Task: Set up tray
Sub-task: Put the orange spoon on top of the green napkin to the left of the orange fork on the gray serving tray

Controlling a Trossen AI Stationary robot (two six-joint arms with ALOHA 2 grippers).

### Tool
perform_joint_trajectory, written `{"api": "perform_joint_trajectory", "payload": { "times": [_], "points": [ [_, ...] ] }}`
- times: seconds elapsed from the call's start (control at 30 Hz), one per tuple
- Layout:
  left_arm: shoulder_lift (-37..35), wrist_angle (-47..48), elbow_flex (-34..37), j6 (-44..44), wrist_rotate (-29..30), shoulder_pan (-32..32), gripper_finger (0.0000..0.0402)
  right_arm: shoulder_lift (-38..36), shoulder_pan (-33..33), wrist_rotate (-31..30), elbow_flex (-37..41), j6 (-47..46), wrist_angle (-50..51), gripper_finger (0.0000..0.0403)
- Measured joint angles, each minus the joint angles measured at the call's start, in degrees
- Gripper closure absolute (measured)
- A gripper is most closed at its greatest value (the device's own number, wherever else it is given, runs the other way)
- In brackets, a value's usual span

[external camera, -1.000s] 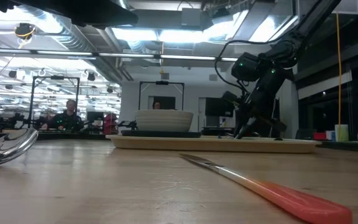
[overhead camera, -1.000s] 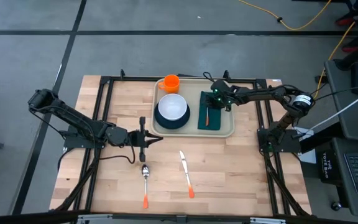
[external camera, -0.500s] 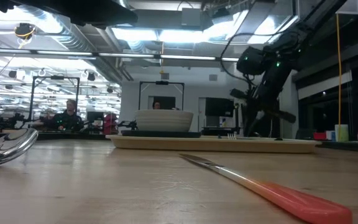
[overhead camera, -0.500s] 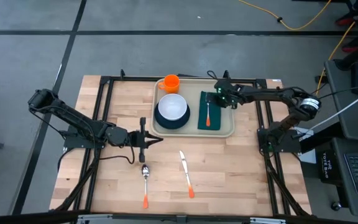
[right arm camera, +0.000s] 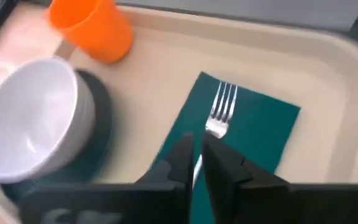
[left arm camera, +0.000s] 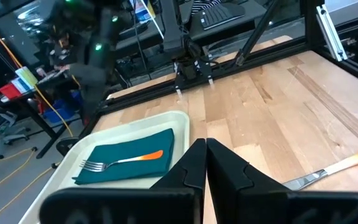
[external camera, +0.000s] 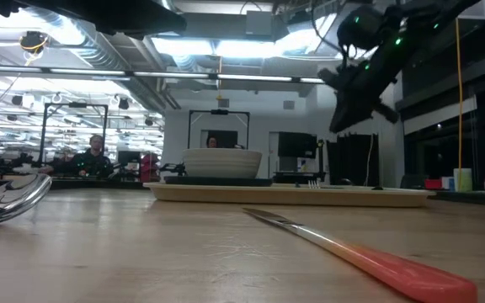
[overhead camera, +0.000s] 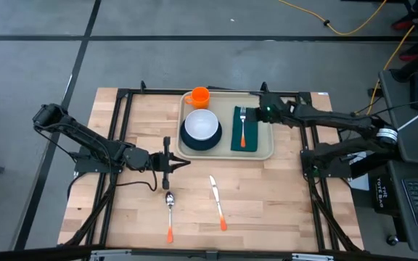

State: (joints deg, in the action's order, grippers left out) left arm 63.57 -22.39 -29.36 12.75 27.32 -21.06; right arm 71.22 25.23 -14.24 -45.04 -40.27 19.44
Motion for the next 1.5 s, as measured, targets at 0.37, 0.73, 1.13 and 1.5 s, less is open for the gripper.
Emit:
{"api": "perform_joint_trajectory", "payload": {
  "times": [0.37, 0.73, 1.13, 1.5],
  "points": [
    [0.0, 0.0, 0.0, 0.0, 0.0, 0.0, 0.0393, -1.5, -17.7, -10.7, 0.0, 11.2, -4.8, 0.0385],
    [0.0, 0.0, 0.0, 0.0, 0.0, 0.0, 0.0396, -1.1, -32.0, -18.3, 0.1, 24.6, -19.1, 0.0388],
    [0.0, -0.1, 0.0, 0.0, -0.1, 0.0, 0.0397, 7.3, -36.4, -20.3, 1.4, 30.0, -30.4, 0.0395],
    [0.0, -0.1, 0.0, 0.0, -0.5, 0.0, 0.0399, 17.5, -38.1, -10.0, 1.4, 42.0, -50.6, 0.0376]
  ]
}}
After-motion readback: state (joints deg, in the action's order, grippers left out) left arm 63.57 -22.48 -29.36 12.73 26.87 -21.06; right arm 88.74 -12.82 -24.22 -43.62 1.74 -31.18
